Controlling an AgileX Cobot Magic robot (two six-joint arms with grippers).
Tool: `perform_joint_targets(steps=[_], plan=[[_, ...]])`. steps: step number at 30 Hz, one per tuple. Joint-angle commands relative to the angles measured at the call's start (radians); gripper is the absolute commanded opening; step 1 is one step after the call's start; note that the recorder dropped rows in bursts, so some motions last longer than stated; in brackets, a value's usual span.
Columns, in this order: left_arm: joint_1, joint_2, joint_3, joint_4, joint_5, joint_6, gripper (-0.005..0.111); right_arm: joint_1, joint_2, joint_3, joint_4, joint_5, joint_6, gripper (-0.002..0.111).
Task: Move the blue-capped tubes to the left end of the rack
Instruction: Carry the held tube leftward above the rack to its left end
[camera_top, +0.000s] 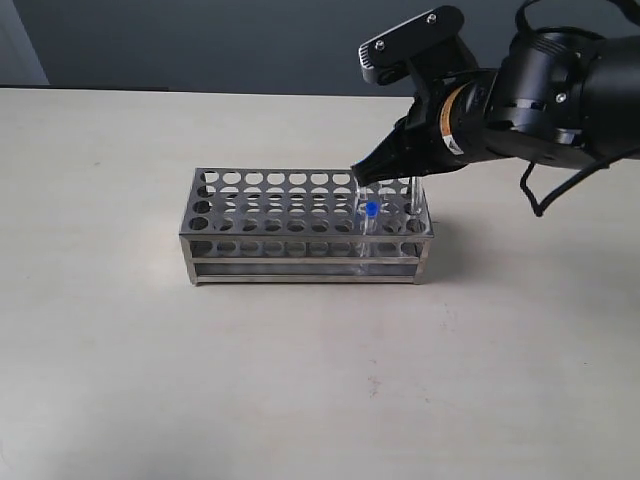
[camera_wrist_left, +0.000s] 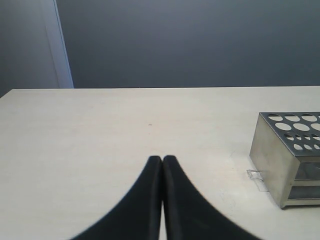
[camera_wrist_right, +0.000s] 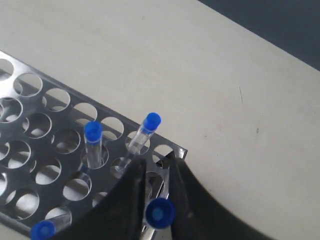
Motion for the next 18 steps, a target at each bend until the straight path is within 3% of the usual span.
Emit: perform_joint_targets(steps=[1, 18], plan=[[-0.006, -0.005, 0.003, -0.003, -0.004, -0.002, 0.0, -0.007, -0.026, -0.007, -0.063, 0.042, -0.016, 0.0], [-0.006, -0.005, 0.003, -0.004, -0.004, -0.002, 0.0, -0.007, -0.076, -0.007, -0.059, -0.15, 0.0, -0.001]])
